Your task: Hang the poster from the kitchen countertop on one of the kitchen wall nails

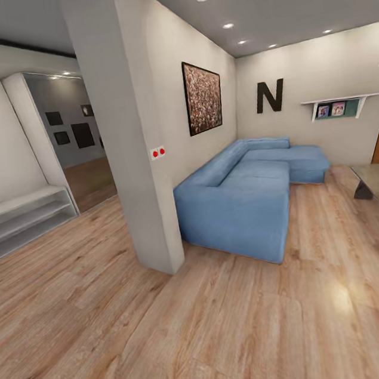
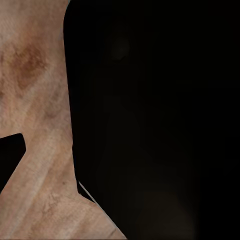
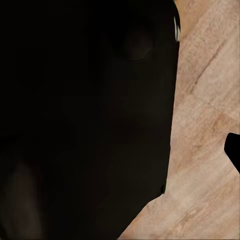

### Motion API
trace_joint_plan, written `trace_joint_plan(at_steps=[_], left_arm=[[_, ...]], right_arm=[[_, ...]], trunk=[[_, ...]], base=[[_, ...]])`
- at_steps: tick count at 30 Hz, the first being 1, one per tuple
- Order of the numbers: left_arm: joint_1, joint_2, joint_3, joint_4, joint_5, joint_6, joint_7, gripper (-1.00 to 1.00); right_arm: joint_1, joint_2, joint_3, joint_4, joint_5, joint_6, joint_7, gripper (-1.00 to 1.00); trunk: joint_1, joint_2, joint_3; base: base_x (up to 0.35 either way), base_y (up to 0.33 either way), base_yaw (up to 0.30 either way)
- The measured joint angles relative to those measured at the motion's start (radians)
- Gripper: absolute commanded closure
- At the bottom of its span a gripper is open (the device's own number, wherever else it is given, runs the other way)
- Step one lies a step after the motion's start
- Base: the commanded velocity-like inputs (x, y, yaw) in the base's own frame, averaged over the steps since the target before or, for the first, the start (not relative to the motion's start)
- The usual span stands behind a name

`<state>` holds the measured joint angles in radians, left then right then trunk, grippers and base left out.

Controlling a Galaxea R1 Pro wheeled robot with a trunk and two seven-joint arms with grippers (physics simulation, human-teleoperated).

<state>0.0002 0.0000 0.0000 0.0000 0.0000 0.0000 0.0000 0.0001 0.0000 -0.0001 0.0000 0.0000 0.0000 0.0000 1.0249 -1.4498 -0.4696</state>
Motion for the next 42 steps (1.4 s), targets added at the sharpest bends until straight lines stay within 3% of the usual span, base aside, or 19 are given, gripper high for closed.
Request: trace_joint_plan(at_steps=[7, 22, 28, 33, 34, 35, 37, 38, 42], left_arm=[[0.019, -0.033, -0.001, -0.02, 0.002, 0.014, -0.003, -1.0], [0.019, -0.033, -0.001, -0.02, 0.002, 0.014, -0.003, -1.0], [0.045, -0.066, 0.003, -0.052, -0.012, 0.024, -0.001, -1.0], [0.049, -0.068, 0.004, -0.08, -0.038, 0.026, -0.002, -1.0], [0.049, -0.068, 0.003, -0.147, -0.079, 0.027, -0.002, -1.0], [0.05, -0.069, 0.003, -0.289, -0.112, 0.027, -0.003, -1.0], [0.05, -0.069, 0.003, -0.71, -0.134, 0.026, -0.003, -1.0], [0.05, -0.069, 0.003, -0.786, -0.138, 0.025, -0.003, -1.0], [0.051, -0.067, 0.01, -0.791, -0.155, 0.021, -0.001, -1.0]], right_arm=[[-0.01, 0.019, 0.002, 0.013, -0.002, 0.014, 0.002, -1.0], [-0.01, 0.019, 0.002, 0.013, -0.002, 0.014, 0.002, -1.0], [-0.045, -0.003, -0.004, -0.02, -0.003, -0.014, 0.001, -1.0], [-0.073, -0.006, -0.005, -0.049, -0.003, -0.04, 0.001, -1.0], [-0.074, -0.007, -0.005, -0.098, -0.003, -0.163, 0.0, -1.0], [-0.075, -0.007, -0.006, -0.239, -0.003, -0.172, 0.0, -1.0], [-0.076, -0.007, -0.006, -0.581, -0.002, -0.175, 0.0, -1.0], [-0.076, -0.008, -0.006, -0.562, -0.003, -0.175, 0.0, -1.0], [-0.07, -0.009, -0.005, -0.575, -0.002, -0.178, -0.001, -1.0]], trunk=[[0.0, 0.0, 0.0], [0.0, 0.0, 0.0], [0.0, 0.0, 0.0], [0.0, 0.0, 0.0], [0.0, 0.0, 0.0], [0.0, 0.0, 0.0], [0.0, 0.0, 0.001], [0.0, 0.0, 0.001], [0.0, 0.0, 0.0]], base=[[0.0, 0.0, 0.0], [0.0, 0.0, 0.0], [0.0, 0.0, 0.0], [0.0, 0.0, 0.0], [0.0, 0.0, 0.0], [0.0, 0.0, 0.0], [0.0, 0.0, 0.0], [0.0, 0.0, 0.0], [0.0, 0.0, 0.0]])
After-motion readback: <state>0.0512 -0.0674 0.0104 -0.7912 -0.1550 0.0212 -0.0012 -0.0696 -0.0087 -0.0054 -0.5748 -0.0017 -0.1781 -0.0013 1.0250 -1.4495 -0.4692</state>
